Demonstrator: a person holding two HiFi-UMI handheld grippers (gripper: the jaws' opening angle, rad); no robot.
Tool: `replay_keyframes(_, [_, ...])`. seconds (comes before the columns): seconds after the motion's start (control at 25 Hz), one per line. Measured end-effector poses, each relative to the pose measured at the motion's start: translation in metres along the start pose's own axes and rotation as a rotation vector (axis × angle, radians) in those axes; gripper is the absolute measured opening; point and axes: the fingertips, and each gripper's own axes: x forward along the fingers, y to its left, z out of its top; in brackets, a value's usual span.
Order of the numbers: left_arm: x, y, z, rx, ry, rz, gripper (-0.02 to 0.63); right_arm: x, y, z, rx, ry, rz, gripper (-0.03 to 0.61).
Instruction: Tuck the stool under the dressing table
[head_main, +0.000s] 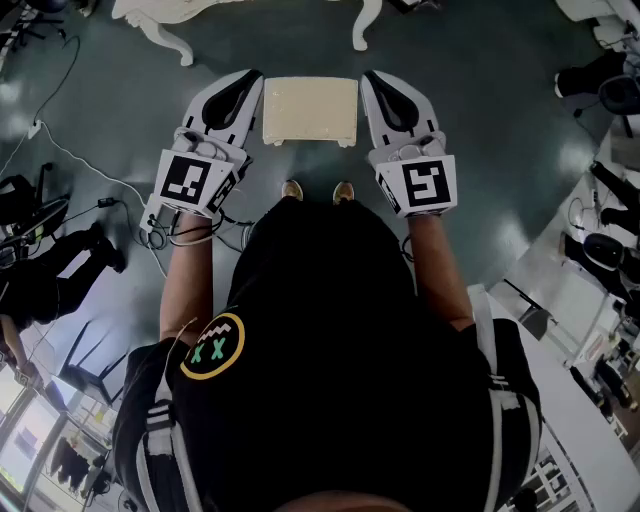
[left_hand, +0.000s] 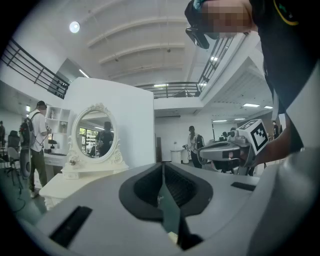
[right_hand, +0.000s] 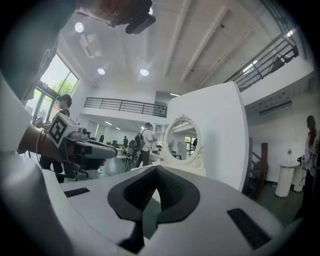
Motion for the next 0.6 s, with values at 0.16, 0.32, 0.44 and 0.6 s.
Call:
replay_keyframes(0.16, [0.0006,0.0021,0.0026,0.002,-0.002,0.001,0.032,0.0013,-0.0005,0.0022,-0.002,-0.002,-0.002,0.020])
replay_keyframes(0.32, [0.0018,0.0002,0.0049,0.004,-0.003,0.001,0.032,-0.0007,-0.0024,0.0030,-0.001,-0.003,-0.004,0.020])
replay_keyframes(0.44, [0.0006,0.0002,0.0044,0.004,-0.003,0.004,0.032,-0.0015,-0.0016,0.0023,-0.002,-0.003,-0.002,0.020])
replay_keyframes(0.6, [-0.0027,-0.0001,0.0037,0.002,-0.003,0.007,0.032,-0.0025,0.0018,0.0020,0.006,0.000,0.005,0.020])
